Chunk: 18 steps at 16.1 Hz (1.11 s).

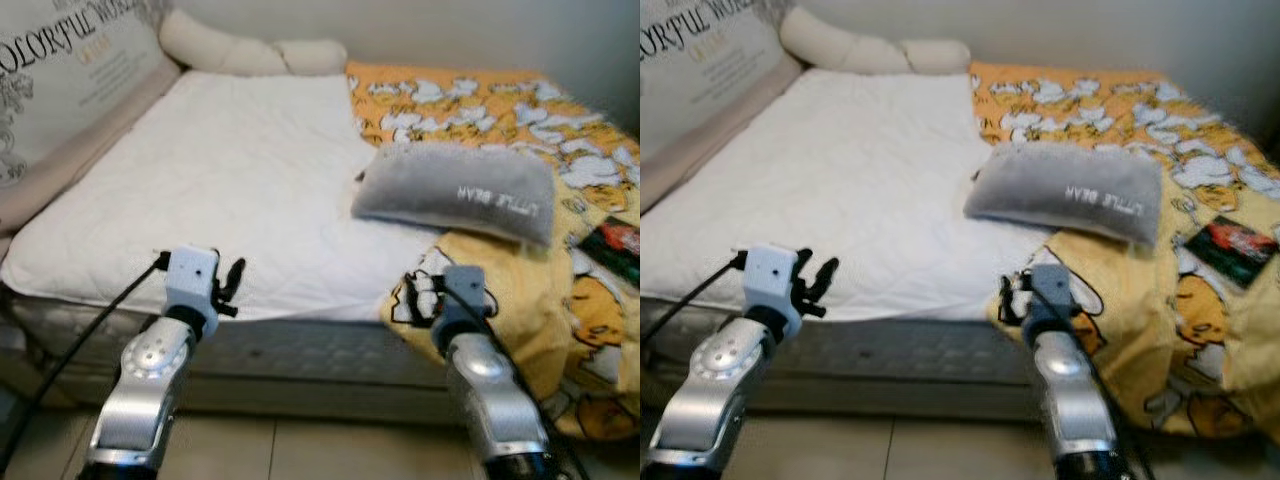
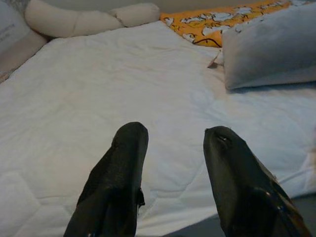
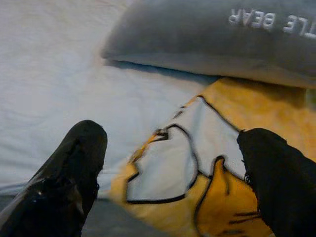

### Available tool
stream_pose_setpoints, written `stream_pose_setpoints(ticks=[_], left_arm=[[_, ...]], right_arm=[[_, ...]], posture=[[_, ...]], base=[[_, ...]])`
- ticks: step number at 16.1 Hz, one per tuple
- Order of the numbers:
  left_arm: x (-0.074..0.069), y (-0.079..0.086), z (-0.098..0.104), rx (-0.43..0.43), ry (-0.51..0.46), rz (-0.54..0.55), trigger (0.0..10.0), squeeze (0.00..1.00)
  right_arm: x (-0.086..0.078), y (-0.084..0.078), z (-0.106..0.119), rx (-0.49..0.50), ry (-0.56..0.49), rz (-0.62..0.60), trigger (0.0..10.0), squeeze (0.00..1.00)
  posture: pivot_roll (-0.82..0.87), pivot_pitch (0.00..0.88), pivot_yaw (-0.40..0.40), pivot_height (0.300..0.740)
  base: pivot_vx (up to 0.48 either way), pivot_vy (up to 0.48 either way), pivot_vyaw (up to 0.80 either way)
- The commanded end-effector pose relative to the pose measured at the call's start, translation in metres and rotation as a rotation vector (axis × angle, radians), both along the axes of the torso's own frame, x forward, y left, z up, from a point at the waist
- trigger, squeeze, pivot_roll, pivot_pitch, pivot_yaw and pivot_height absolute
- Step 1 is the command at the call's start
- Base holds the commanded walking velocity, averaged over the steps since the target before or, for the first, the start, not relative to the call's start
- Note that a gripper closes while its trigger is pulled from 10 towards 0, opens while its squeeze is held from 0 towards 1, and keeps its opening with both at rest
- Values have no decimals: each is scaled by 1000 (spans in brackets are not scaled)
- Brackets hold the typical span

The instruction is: Clean up the room

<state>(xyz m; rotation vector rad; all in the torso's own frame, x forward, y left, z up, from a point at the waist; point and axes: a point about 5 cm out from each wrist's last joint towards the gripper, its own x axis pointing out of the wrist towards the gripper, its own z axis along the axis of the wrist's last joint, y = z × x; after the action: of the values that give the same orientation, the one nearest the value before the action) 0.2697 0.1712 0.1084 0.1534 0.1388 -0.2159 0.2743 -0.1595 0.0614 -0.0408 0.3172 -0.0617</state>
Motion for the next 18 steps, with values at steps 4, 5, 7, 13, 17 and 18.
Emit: stream_pose_setpoints(ticks=[4, 5, 7, 13, 17, 18], left_arm=[[0, 6, 3, 9, -10, 24, 10000, 0], [1, 7, 3, 9, -10, 26, 10000, 0], [1, 7, 3, 9, -9, 27, 10000, 0], [2, 7, 3, 9, -7, 30, 10000, 0], [3, 6, 2, 10, -6, 27, 10000, 0], [3, 6, 3, 9, -5, 26, 10000, 0]], right_arm=[[5, 5, 5, -1, -16, 13, 10000, 1000], [5, 4, 6, -5, -20, 15, 10000, 1000], [6, 4, 6, -6, -22, 18, 10000, 1000], [7, 7, 8, -9, -37, 46, 10000, 1000], [8, 11, 10, -22, -45, 95, 10000, 1000], [8, 12, 10, -23, -43, 107, 10000, 1000]], posture=[[142, 0, 3, 740], [142, 0, 3, 740], [142, 0, 3, 740], [139, 0, 4, 740], [139, 0, 5, 740], [139, 0, 5, 740]], base=[[386, 0, -561], [386, 0, 0], [384, 0, 0], [386, 0, 0], [387, 0, 0], [390, 0, 0]])
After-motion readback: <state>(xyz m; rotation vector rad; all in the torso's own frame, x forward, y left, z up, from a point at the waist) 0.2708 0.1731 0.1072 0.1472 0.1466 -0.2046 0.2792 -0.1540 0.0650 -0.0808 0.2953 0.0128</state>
